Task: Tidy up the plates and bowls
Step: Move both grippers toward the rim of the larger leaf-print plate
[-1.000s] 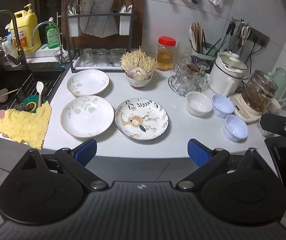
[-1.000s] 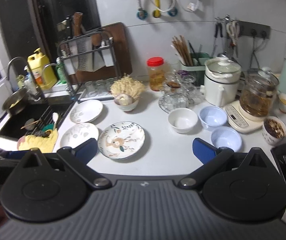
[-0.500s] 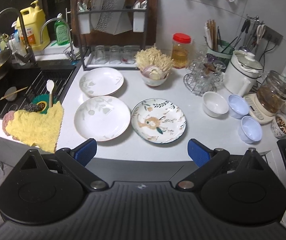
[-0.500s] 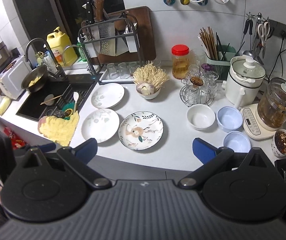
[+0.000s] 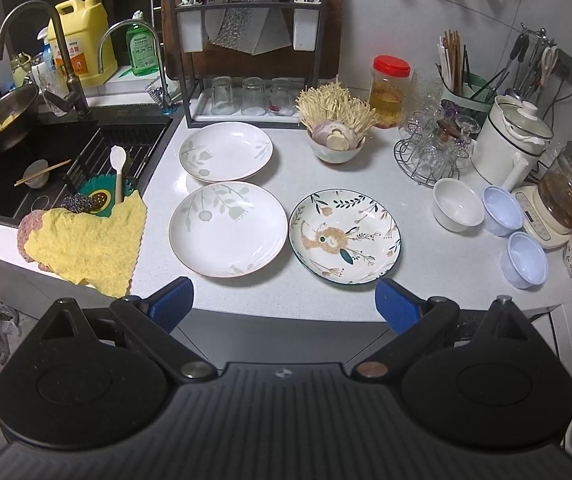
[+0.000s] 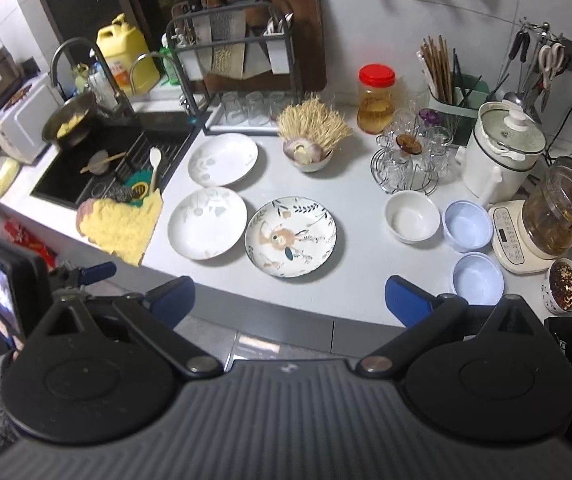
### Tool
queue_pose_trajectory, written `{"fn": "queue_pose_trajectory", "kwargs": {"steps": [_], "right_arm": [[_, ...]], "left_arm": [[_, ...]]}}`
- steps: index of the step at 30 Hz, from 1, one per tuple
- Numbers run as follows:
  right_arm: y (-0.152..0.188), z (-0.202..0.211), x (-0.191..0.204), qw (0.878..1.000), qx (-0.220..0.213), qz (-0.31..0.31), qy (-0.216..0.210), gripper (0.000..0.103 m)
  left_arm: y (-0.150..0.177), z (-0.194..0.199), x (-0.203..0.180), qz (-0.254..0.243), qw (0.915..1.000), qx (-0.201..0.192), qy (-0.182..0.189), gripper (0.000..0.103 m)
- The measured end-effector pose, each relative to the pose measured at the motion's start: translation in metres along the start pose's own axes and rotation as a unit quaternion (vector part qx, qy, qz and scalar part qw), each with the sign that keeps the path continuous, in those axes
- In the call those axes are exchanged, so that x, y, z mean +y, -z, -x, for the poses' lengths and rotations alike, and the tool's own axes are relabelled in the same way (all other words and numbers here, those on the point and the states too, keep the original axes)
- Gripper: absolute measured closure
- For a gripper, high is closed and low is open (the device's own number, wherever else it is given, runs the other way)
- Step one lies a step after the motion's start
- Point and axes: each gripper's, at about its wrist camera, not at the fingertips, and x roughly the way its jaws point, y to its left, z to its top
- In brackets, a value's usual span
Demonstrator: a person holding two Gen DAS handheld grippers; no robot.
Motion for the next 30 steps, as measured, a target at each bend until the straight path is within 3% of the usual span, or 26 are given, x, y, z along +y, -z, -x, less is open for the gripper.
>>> {"fn": "queue_pose_trajectory", "kwargs": {"steps": [10,18,21,25,30], "right_arm": [[-0.023,-0.017,-0.004,0.999,0.013,-0.018,0.043,0.0],[-0.038,-0.043,0.013,0.999,0.031,-0.022,0.031,0.0],[-0.04,-0.058,0.017,0.999,0.012,-0.035,0.029,0.0],[-0.024,-0.091,0.024,0.999,-0.013,-0.04,0.02,0.0],[0.005,-0.13,0.024,0.995,-0.039,-0.092,0.019,0.0]], "left_arm": [[-0.014,-0.022,0.018,-0.001,0.9999,0.013,0.0,0.004],[-0.031,-0.042,0.051,0.001,0.9999,0.017,0.0,0.004],[-0.038,-0.051,0.066,0.0,0.9998,0.021,0.003,0.004],[-0.044,-0.07,0.095,0.003,0.9996,0.021,0.018,0.004],[-0.045,-0.103,0.13,0.008,0.9989,0.036,0.03,0.004]]}}
